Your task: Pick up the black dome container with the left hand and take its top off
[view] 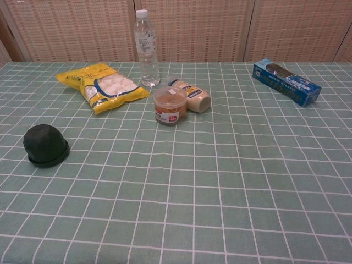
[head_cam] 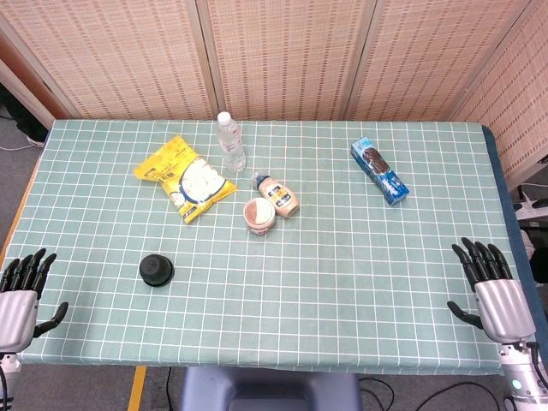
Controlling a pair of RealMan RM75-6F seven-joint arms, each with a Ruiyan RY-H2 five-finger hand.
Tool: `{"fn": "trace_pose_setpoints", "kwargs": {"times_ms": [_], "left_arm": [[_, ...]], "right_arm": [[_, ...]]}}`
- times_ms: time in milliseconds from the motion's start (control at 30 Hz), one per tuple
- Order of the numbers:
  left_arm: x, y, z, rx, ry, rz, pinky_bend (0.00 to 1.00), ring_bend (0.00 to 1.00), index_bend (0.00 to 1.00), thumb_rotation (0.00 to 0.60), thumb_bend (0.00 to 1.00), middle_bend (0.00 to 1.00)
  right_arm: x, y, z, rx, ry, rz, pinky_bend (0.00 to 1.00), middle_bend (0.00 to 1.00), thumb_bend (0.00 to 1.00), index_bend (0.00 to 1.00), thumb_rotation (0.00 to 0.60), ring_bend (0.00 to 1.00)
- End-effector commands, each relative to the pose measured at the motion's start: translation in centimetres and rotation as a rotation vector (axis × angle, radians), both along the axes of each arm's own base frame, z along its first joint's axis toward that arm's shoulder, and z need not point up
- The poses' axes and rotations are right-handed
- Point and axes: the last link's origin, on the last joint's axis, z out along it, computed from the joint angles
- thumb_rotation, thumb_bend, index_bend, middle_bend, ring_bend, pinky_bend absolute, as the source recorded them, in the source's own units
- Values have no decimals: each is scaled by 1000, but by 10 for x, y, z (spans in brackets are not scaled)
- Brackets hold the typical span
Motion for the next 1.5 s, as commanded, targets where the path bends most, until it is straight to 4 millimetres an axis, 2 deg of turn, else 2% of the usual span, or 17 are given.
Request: {"fn": "trace_pose_setpoints", "kwargs": {"times_ms": [33, 167, 367, 500, 700, 833, 967, 1300, 1500], "left_arm": [[2, 2, -4, -24, -16, -13, 46, 0, 0, 600, 320, 0], [16, 23, -13, -145, -98, -64, 48, 0, 0, 600, 344, 0], [59, 78, -25, -428, -155, -32, 67, 0, 0, 600, 354, 0], [81, 104, -41, -517, -74, -34, 72, 0, 0, 600, 352, 0], [99, 132, -69, -550, 79, -5, 73, 0, 0, 600, 353, 0], [106, 144, -80, -543, 123, 46, 73, 0, 0, 600, 355, 0], [108, 145, -87, -575, 127, 114, 79, 0, 0, 600, 356, 0], [126, 152, -89, -658, 170, 197, 112, 0, 0, 600, 354, 0], [128, 155, -94, -685, 205, 237, 131, 0, 0, 600, 354, 0]], "right_arm": [[0, 1, 0, 2, -4, 4, 0, 0, 79, 0, 600, 0], [2, 3, 1, 0, -7, 19, 0, 0, 78, 0, 600, 0], [3, 6, 2, -7, 23, 12, 0, 0, 78, 0, 600, 0], [9, 11, 0, 6, 1, 33, 0, 0, 78, 0, 600, 0], [12, 16, -3, 47, -13, 52, 0, 0, 78, 0, 600, 0], [11, 16, -4, 75, -19, 46, 0, 0, 78, 0, 600, 0], [12, 16, -3, 71, -28, 49, 0, 0, 78, 0, 600, 0], [15, 21, -5, 97, -38, 62, 0, 0, 77, 0, 600, 0], [14, 19, -6, 106, -37, 56, 0, 0, 77, 0, 600, 0]]}}
